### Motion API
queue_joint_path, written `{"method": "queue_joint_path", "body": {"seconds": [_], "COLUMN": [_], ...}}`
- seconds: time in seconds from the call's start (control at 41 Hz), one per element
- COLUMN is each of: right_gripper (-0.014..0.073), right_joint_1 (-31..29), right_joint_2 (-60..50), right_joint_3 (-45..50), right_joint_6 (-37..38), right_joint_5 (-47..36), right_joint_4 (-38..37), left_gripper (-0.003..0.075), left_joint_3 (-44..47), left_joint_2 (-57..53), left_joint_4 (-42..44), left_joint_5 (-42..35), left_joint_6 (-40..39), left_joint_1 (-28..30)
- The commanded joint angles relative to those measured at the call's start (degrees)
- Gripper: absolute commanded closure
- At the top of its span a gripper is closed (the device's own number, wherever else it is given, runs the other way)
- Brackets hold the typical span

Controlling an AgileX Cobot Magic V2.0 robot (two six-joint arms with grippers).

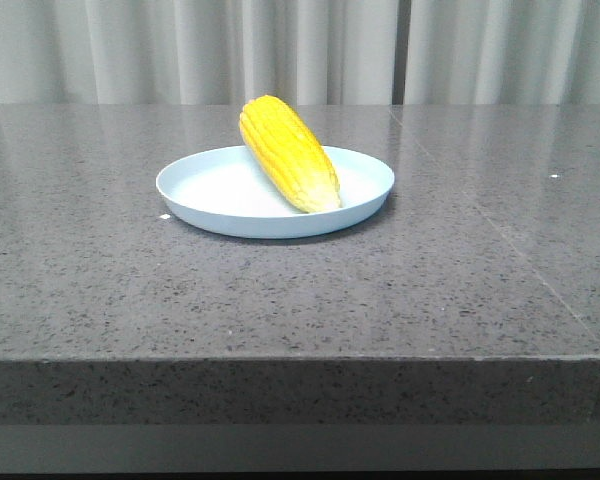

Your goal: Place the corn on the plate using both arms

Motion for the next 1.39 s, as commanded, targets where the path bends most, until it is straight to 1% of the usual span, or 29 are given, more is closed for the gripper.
{"method": "queue_joint_path", "body": {"seconds": [0.0,0.537,0.635,0.708,0.806,0.904,1.001,1.148,1.27,1.368], "right_gripper": [0.066,0.066,0.066,0.066,0.066,0.066,0.066,0.066,0.066,0.066], "right_joint_1": [-0.19,-0.19,-0.19,-0.19,-0.19,-0.19,-0.19,-0.19,-0.19,-0.19], "right_joint_2": [0.28,0.28,0.28,0.28,0.28,0.28,0.28,0.28,0.28,0.28], "right_joint_3": [-1.28,-1.28,-1.28,-1.28,-1.28,-1.28,-1.28,-1.28,-1.28,-1.28], "right_joint_6": [-0.2,-0.19,-0.19,-0.19,-0.19,-0.19,-0.19,-0.19,-0.19,-0.19], "right_joint_5": [-3.59,-3.59,-3.59,-3.59,-3.59,-3.59,-3.59,-3.59,-3.59,-3.59], "right_joint_4": [0.23,0.23,0.23,0.23,0.23,0.23,0.23,0.23,0.23,0.23], "left_gripper": [0.0741,0.0741,0.0741,0.0741,0.0741,0.0741,0.0741,0.0741,0.0741,0.0741], "left_joint_3": [-1.38,-0.89,0.46,2.83,7.38,14.37,21.45,28.74,32.54,36.18], "left_joint_2": [0.18,-0.66,-2.27,-4.12,-7.71,-13.22,-18.62,-25.62,-29.3,-30.21], "left_joint_4": [-0.13,-0.28,-0.38,1.45,0.46,-1.93,-4.75,-6.84,-6.84,-6.84], "left_joint_5": [-3.69,-4.01,-4.15,-4.54,-9.78,-18.97,-26.38,-31.93,-33.7,-38.83], "left_joint_6": [-0.52,-0.52,-0.52,-0.52,-0.52,-0.52,-0.52,-0.52,-0.52,-0.52], "left_joint_1": [-0.22,-0.22,1.42,4.3,9.5,14.91,19.91,26.12,28.55,28.67]}}
